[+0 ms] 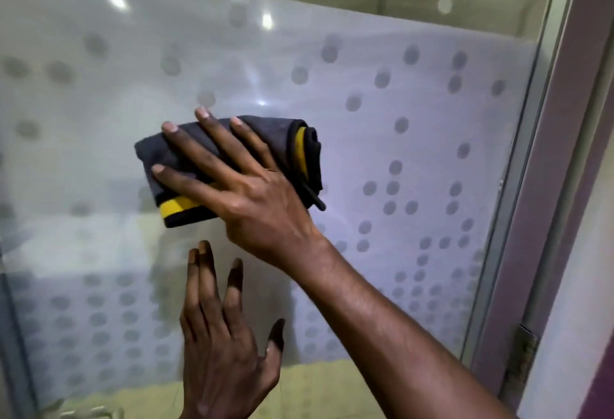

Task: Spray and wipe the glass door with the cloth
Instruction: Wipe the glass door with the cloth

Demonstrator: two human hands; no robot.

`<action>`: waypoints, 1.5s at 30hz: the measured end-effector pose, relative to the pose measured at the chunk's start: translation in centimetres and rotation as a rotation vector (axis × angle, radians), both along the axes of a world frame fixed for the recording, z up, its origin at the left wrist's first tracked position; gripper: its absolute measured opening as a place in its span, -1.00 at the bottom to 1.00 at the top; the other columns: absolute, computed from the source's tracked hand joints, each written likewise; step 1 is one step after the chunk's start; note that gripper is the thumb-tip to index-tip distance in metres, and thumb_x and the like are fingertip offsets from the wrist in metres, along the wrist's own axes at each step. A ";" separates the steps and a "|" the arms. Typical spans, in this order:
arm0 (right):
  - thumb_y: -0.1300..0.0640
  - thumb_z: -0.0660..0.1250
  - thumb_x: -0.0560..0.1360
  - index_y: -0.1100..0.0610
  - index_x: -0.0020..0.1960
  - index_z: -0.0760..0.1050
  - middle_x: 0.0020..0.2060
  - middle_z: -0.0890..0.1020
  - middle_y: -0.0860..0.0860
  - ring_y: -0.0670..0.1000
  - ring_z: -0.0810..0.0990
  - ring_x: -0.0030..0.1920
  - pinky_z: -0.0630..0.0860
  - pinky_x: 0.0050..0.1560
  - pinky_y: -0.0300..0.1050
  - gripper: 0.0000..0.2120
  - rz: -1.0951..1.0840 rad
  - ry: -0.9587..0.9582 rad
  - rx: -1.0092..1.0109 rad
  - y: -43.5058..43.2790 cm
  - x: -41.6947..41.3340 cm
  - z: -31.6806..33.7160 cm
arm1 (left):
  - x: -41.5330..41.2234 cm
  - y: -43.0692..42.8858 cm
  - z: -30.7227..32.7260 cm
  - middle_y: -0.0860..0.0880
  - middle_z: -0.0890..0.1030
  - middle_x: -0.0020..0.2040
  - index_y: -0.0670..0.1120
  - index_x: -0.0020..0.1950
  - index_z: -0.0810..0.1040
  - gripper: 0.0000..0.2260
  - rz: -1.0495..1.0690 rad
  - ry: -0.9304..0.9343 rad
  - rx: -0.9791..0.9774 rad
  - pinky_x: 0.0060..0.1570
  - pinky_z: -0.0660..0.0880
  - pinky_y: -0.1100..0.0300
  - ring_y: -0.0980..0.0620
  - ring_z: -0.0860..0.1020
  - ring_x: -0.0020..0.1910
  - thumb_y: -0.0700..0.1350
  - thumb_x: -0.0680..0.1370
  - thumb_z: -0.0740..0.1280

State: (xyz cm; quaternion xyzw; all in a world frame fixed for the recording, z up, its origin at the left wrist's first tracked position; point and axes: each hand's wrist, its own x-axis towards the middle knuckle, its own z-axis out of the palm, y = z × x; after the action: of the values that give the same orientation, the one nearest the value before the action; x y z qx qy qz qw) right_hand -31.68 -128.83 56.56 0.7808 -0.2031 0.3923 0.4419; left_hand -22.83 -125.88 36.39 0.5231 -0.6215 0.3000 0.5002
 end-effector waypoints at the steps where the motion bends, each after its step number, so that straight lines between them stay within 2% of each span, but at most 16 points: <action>1: 0.45 0.06 0.63 0.02 0.58 0.53 0.66 0.43 0.14 0.30 0.29 0.72 0.22 0.68 0.30 -0.35 -0.027 -0.023 -0.031 0.0 -0.8 0.0 | -0.1 0.0 0.0 -0.34 0.06 0.83 -0.23 0.78 0.20 0.04 -0.009 -0.008 -0.006 0.73 0.12 -0.11 -0.39 0.08 0.83 0.17 0.43 0.54; 3: 0.42 0.13 0.65 -0.03 0.58 0.53 0.64 0.46 0.11 0.29 0.36 0.68 0.31 0.65 0.28 -0.38 -0.091 -0.181 -0.083 -0.2 -3.4 0.6 | -0.1 -0.2 0.1 -0.35 0.09 0.82 -0.24 0.76 0.23 0.02 -0.023 -0.027 -0.026 0.68 0.21 -0.18 -0.40 0.11 0.82 0.16 0.43 0.55; 6: 0.48 0.28 0.46 -0.01 0.58 0.53 0.64 0.46 0.15 0.29 0.38 0.67 0.36 0.63 0.29 -0.24 -0.140 -0.599 -0.068 -1.0 -9.5 2.5 | 0.4 -0.3 0.3 -0.35 0.09 0.82 -0.23 0.77 0.22 0.02 -0.032 -0.041 -0.010 0.59 0.31 -0.23 -0.40 0.11 0.82 0.16 0.44 0.56; 11: 0.51 0.16 0.36 0.09 0.58 0.51 0.65 0.43 0.18 0.23 0.37 0.69 0.32 0.69 0.21 -0.17 -0.093 -1.225 0.079 -1.1 -17.0 0.2 | 1.5 -0.5 -0.1 -0.34 0.07 0.83 -0.21 0.78 0.19 0.03 -0.032 -0.069 0.005 0.65 0.27 -0.24 -0.40 0.10 0.82 0.18 0.46 0.54; 15: 0.49 0.19 0.42 0.08 0.61 0.48 0.68 0.38 0.15 0.18 0.32 0.72 0.20 0.76 0.05 -0.20 0.043 -1.481 0.132 -0.8 -15.3 -3.5 | 2.9 -0.2 -0.4 -0.34 0.08 0.82 -0.22 0.79 0.19 0.02 -0.010 -0.063 -0.020 0.68 0.23 -0.20 -0.40 0.10 0.82 0.19 0.48 0.53; 18: 0.31 0.16 0.46 0.10 0.60 0.50 0.67 0.40 0.17 0.22 0.30 0.72 0.22 0.74 0.15 -0.29 0.028 -1.292 0.113 -0.5 -10.5 -6.7 | 4.2 -0.1 -0.7 -0.36 0.09 0.82 -0.26 0.76 0.24 0.00 0.022 -0.043 -0.047 0.75 0.09 -0.08 -0.41 0.11 0.82 0.23 0.49 0.51; 22: 0.38 0.22 0.45 -0.03 0.66 0.42 0.72 0.32 0.11 0.28 0.21 0.75 0.17 0.72 0.32 -0.20 -0.075 -0.527 0.188 0.4 -4.6 -14.0 | 5.3 0.0 -1.2 -0.37 0.09 0.82 -0.27 0.76 0.25 0.03 0.038 -0.041 -0.046 0.78 0.04 -0.12 -0.43 0.11 0.81 0.22 0.44 0.53; 24: 0.41 0.23 0.55 -0.07 0.68 0.38 0.73 0.32 0.08 0.29 0.23 0.74 0.26 0.69 0.33 -0.24 -0.115 -0.291 0.186 0.7 -4.0 -17.1 | 5.7 0.1 -1.4 -0.36 0.06 0.82 -0.26 0.77 0.23 0.08 0.034 -0.057 -0.017 0.77 0.03 -0.13 -0.42 0.08 0.82 0.20 0.38 0.54; 26: 0.39 0.16 0.65 -0.07 0.67 0.38 0.71 0.35 0.08 0.29 0.26 0.73 0.33 0.66 0.33 -0.33 -0.162 -0.259 0.170 1.0 -5.0 -18.8 | 6.1 0.1 -1.4 -0.36 0.06 0.82 -0.25 0.78 0.21 0.05 0.044 -0.061 -0.007 0.75 0.11 -0.17 -0.42 0.08 0.82 0.21 0.43 0.51; 28: 0.44 0.16 0.56 -0.05 0.66 0.42 0.71 0.33 0.13 0.30 0.27 0.72 0.33 0.65 0.37 -0.26 -0.203 -0.377 0.169 1.3 -7.2 -18.5 | 6.1 0.1 -1.4 -0.36 0.07 0.82 -0.25 0.78 0.20 0.02 0.048 -0.056 -0.009 0.72 0.18 -0.19 -0.41 0.09 0.82 0.27 0.51 0.49; 31: 0.46 0.17 0.23 0.10 0.59 0.49 0.70 0.30 0.24 0.34 0.22 0.74 0.26 0.65 0.48 -0.07 -0.114 -0.847 0.224 0.9 -9.6 -15.8 | 6.5 0.3 -1.4 -0.36 0.07 0.82 -0.24 0.78 0.21 0.02 0.029 -0.043 -0.005 0.77 0.09 -0.11 -0.41 0.09 0.82 0.31 0.53 0.50; 33: 0.55 0.12 0.27 0.17 0.58 0.50 0.69 0.33 0.24 0.30 0.21 0.75 0.27 0.66 0.44 -0.10 0.020 -1.179 0.238 0.6 -8.9 -13.3 | 7.4 0.5 -1.4 -0.37 0.07 0.82 -0.26 0.77 0.23 0.02 0.028 -0.032 -0.019 0.79 0.04 -0.12 -0.42 0.09 0.82 0.32 0.53 0.51; 35: 0.60 0.13 0.34 0.14 0.61 0.46 0.70 0.32 0.20 0.26 0.18 0.76 0.24 0.71 0.34 -0.12 0.106 -1.326 0.229 0.3 -6.7 -11.0 | 8.9 0.7 -1.4 -0.37 0.07 0.82 -0.26 0.76 0.24 0.02 0.048 -0.014 -0.035 0.79 0.04 -0.14 -0.42 0.09 0.82 0.34 0.53 0.50; 38: 0.47 0.17 0.31 0.15 0.61 0.47 0.70 0.33 0.22 0.30 0.15 0.76 0.16 0.71 0.42 -0.13 0.147 -1.180 0.197 0.4 -2.0 -9.3 | 11.4 0.9 -1.5 -0.36 0.05 0.82 -0.26 0.75 0.26 0.03 0.091 0.016 -0.029 0.80 0.01 -0.14 -0.41 0.07 0.82 0.37 0.52 0.49; 42: 0.47 0.25 0.28 0.07 0.59 0.51 0.68 0.38 0.19 0.33 0.17 0.75 0.15 0.70 0.46 -0.11 0.119 -0.662 0.213 0.9 4.2 -11.1 | 13.6 1.3 -1.7 -0.35 0.04 0.83 -0.26 0.76 0.26 0.05 0.095 0.008 0.009 0.80 -0.02 -0.12 -0.41 0.06 0.83 0.39 0.51 0.49; 45: 0.39 0.12 0.64 -0.02 0.62 0.48 0.68 0.39 0.10 0.30 0.21 0.75 0.18 0.71 0.36 -0.37 0.077 -0.379 0.227 1.3 6.4 -14.8 | 14.1 1.5 -1.9 -0.35 0.05 0.82 -0.25 0.77 0.23 0.01 0.052 -0.008 0.015 0.79 0.02 -0.14 -0.41 0.06 0.82 0.37 0.55 0.43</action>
State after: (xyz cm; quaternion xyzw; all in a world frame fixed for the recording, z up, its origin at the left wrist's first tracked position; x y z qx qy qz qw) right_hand -25.24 -127.51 41.71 0.7450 -0.2953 0.5234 0.2895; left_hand -8.73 -124.35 34.51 0.5417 -0.6119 0.3101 0.4858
